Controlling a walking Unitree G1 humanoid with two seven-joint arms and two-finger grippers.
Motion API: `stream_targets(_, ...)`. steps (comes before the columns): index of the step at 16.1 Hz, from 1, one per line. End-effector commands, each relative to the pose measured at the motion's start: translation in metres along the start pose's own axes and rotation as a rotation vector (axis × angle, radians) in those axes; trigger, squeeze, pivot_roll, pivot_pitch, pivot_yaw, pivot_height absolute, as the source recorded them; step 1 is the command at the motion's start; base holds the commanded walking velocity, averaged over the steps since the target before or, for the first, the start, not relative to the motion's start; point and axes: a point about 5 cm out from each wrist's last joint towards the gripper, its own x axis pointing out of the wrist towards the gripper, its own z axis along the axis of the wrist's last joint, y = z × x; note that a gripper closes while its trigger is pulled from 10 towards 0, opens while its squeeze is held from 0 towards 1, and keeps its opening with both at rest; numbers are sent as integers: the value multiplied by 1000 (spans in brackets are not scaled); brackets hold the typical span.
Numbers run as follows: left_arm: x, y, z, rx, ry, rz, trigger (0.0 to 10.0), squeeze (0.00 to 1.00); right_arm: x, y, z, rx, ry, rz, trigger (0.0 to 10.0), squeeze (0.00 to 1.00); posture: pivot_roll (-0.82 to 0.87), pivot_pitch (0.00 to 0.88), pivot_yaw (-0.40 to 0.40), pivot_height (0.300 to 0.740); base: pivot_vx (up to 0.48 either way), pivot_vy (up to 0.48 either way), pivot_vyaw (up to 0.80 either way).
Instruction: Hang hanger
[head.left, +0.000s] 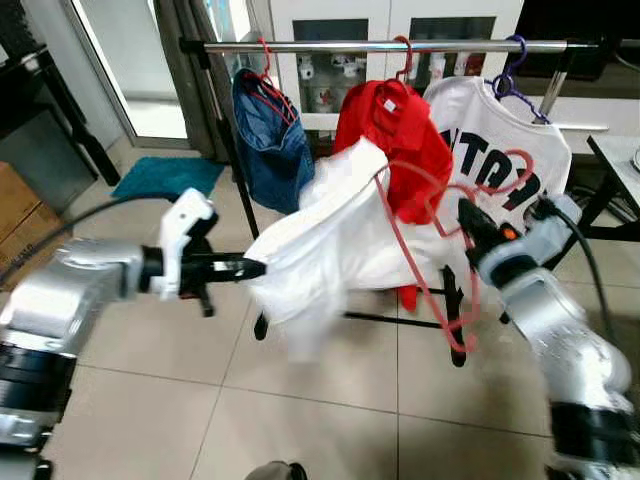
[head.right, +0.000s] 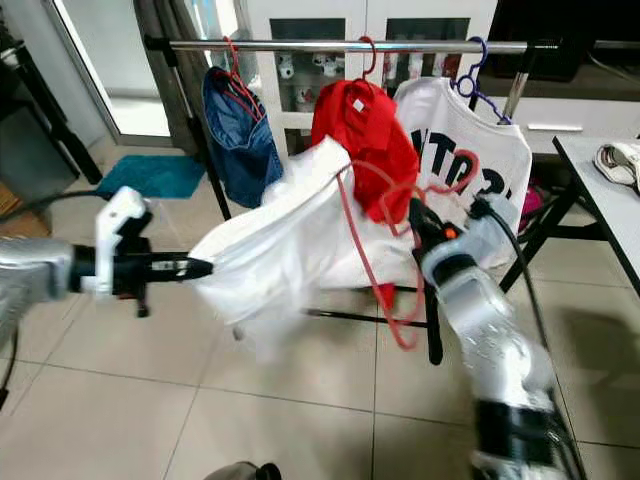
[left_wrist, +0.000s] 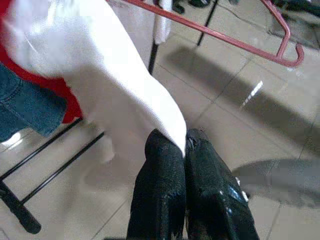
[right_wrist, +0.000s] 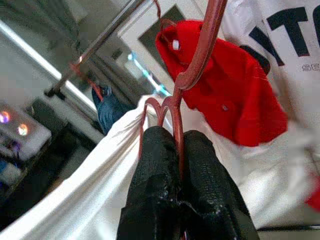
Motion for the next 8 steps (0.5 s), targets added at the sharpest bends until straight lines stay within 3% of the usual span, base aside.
stream_targets(1, -12, 5, -1, 35, 28, 36, 0, 0, -8, 1, 8, -57, -3, 18, 10000, 0, -102, 0, 115, 740, 0, 0, 0)
stream_targets(5, -8, 25, 7, 125, -25, 222, 0, 0, -27, 2, 1, -107, 52, 60, 10000, 0, -100, 0, 109, 740, 0, 0, 0)
stream_targets(6, -5, 28, 11, 205, -31, 253, 0, 0, -37, 4, -14, -195, 176, 87, 10000, 0, -105, 0, 109, 740, 0, 0, 0)
stream_targets(7, -4, 29, 9, 277, 24, 246, 0, 0, -46, -1, -26, -338, 304, 82, 10000, 0, -109, 0, 110, 740, 0, 0, 0)
stream_targets(8, -4, 30, 9, 297, 48, 255, 0, 0, -48, -4, -29, -392, 339, 74, 10000, 0, -110, 0, 111, 740, 0, 0, 0)
